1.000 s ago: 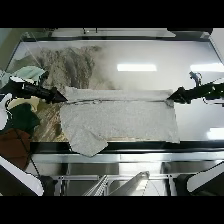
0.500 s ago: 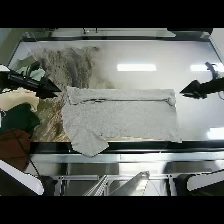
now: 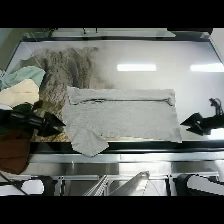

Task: Fold the shirts.

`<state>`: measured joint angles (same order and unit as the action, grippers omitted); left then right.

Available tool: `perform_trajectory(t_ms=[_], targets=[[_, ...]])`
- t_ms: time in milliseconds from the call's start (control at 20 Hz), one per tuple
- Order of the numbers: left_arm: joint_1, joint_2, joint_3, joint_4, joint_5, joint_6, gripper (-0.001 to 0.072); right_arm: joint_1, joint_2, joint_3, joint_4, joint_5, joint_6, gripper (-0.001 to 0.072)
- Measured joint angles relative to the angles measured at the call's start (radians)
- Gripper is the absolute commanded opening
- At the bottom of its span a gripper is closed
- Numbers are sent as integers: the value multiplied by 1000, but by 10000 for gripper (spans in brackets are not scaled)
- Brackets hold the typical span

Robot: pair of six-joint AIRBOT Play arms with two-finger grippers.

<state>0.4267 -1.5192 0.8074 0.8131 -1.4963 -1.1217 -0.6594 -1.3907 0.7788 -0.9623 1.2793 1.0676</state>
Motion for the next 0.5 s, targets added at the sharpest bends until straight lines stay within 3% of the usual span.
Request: perform_trajectory(t_ms=[50,150,500], targets=[[1,14,-53,8,25,1,538,5,-5,-43,37,-21,-20,513],[1,32,-124,17,60,4,538,27,-34,-99,109,-55,-63,361],[-26,48,-227,-52,152,58,538,99,-117,-146,262,-58,-185,358]])
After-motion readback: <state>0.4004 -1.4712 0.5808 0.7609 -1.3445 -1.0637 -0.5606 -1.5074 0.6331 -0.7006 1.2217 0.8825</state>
